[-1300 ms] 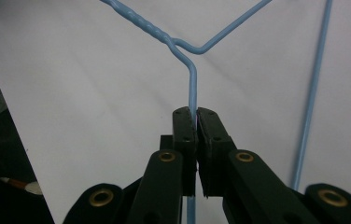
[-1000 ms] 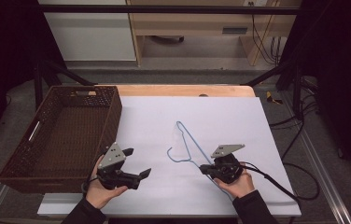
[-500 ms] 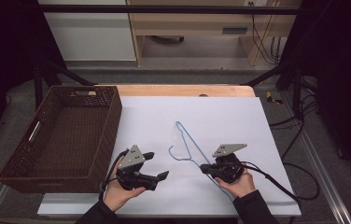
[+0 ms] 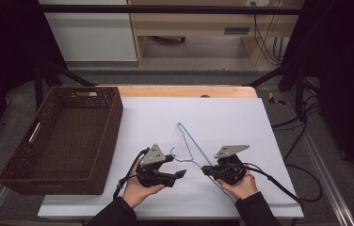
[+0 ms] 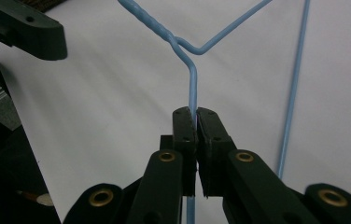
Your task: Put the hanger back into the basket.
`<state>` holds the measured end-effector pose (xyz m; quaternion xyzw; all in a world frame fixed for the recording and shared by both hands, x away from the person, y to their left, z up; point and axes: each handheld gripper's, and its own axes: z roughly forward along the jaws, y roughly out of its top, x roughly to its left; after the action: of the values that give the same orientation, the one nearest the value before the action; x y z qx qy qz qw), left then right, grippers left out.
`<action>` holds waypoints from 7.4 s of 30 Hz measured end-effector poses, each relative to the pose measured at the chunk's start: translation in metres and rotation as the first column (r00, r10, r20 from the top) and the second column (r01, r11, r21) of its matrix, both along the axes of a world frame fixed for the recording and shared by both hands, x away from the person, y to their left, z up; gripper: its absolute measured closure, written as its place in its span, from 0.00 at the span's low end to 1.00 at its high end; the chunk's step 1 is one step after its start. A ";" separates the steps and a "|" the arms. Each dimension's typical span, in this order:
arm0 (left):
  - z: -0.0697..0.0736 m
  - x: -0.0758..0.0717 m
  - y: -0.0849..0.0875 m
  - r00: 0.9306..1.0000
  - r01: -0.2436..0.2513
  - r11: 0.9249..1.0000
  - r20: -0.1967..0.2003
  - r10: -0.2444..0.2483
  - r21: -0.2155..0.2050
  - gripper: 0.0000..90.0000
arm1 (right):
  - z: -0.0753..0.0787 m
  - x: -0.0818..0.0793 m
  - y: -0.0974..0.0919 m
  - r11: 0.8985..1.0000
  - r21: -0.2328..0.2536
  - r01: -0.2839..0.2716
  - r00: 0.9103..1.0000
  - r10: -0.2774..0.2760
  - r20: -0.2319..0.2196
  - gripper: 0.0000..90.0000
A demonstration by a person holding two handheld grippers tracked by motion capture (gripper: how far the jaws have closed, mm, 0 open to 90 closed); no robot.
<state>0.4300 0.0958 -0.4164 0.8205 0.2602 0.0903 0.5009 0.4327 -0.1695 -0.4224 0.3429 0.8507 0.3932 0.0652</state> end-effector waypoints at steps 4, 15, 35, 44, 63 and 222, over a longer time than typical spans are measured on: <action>-0.002 0.004 -0.008 1.000 0.000 1.000 0.003 0.000 -0.004 0.45 | 0.000 0.000 0.000 1.000 -0.001 -0.001 1.000 0.001 0.001 0.97; -0.007 0.011 -0.019 1.000 -0.006 1.000 0.010 0.006 -0.001 0.69 | 0.000 0.000 0.000 1.000 -0.003 -0.004 1.000 0.004 0.000 0.97; -0.005 0.008 -0.027 0.998 -0.041 0.999 0.047 0.040 0.009 0.94 | 0.000 -0.001 0.001 1.000 -0.012 0.007 1.000 -0.007 0.015 0.96; -0.003 0.006 -0.029 0.998 -0.054 0.998 0.043 0.053 0.028 0.94 | 0.007 -0.005 0.010 0.989 -0.138 0.055 0.996 -0.045 0.075 0.64; 0.000 0.004 -0.029 0.998 -0.045 0.999 0.051 0.044 0.016 0.84 | 0.002 -0.004 0.032 0.962 -0.261 0.080 0.996 -0.069 0.053 0.97; 0.149 0.035 0.049 0.902 -0.425 0.748 0.309 0.302 0.510 0.97 | 0.002 -0.017 -0.105 0.936 0.134 0.324 0.904 -0.348 0.249 0.08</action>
<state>0.4650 0.1444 -0.2669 0.8504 0.3238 0.3443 0.2314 0.4156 -0.2746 -0.4203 0.4305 0.7434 0.4566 0.2314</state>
